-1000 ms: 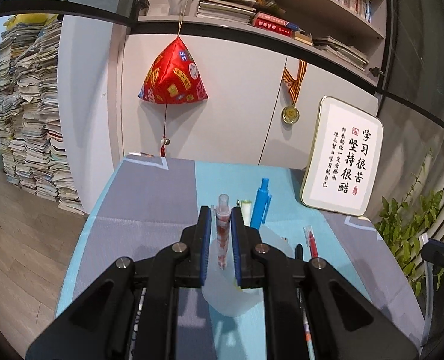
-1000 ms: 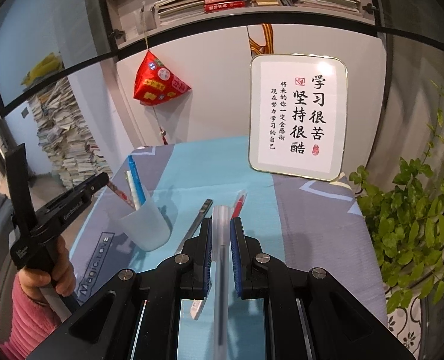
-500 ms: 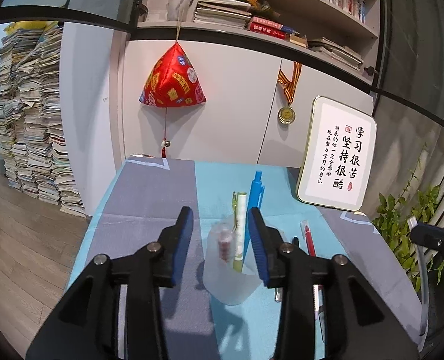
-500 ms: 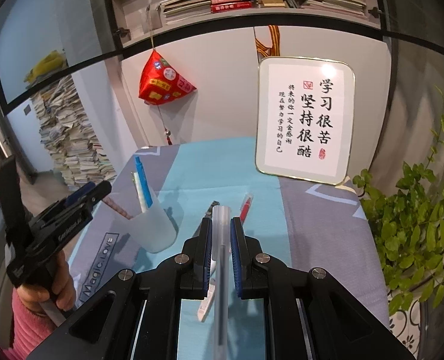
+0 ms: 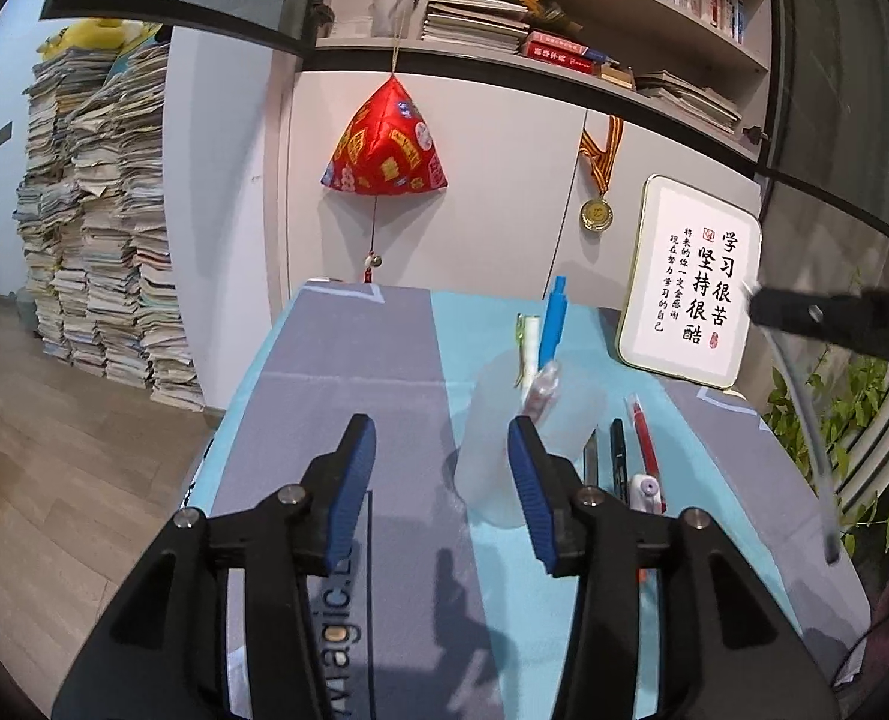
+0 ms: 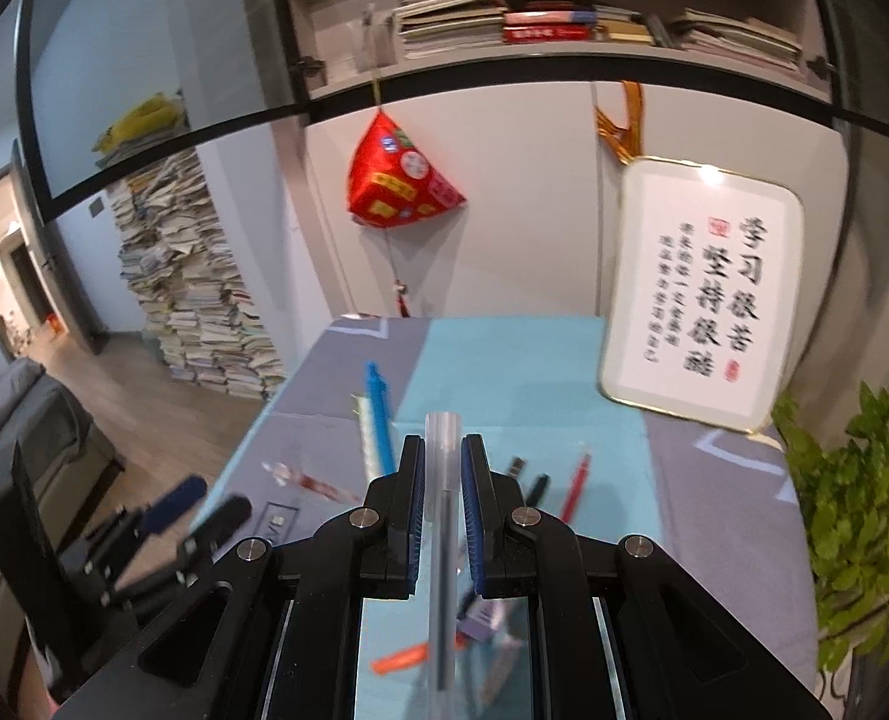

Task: Organize stationery
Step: 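Carry the clear pen to the cup and lower it in with the right tool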

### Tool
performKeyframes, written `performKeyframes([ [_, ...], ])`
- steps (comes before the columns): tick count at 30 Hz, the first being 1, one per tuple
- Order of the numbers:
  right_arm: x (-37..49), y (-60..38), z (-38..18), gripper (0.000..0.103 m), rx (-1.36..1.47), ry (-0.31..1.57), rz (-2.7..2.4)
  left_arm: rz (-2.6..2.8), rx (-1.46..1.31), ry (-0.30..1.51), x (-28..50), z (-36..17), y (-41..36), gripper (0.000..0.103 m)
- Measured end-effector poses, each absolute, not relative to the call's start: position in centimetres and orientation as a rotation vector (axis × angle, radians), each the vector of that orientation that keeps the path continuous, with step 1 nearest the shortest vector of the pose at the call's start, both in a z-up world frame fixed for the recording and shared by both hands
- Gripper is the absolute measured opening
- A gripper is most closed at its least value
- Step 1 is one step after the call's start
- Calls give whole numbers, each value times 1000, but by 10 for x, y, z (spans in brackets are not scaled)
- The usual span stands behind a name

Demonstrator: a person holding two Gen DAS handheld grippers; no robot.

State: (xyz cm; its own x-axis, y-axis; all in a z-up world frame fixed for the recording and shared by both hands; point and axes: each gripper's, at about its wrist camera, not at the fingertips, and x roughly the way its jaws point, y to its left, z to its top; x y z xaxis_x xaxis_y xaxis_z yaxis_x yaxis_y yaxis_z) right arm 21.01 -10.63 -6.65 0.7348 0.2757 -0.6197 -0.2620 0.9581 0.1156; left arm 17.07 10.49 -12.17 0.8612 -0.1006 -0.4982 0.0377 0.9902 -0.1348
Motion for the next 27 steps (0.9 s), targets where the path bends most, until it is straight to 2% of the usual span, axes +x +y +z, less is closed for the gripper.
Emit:
performKeyframes([
  [17,253,-41,-47,13,-7,545,336,-33,-140,557,166,-131,122,44],
  [27,286,-17,-76,13,-36,440,242,7,-165,583,169,-141,140,44],
])
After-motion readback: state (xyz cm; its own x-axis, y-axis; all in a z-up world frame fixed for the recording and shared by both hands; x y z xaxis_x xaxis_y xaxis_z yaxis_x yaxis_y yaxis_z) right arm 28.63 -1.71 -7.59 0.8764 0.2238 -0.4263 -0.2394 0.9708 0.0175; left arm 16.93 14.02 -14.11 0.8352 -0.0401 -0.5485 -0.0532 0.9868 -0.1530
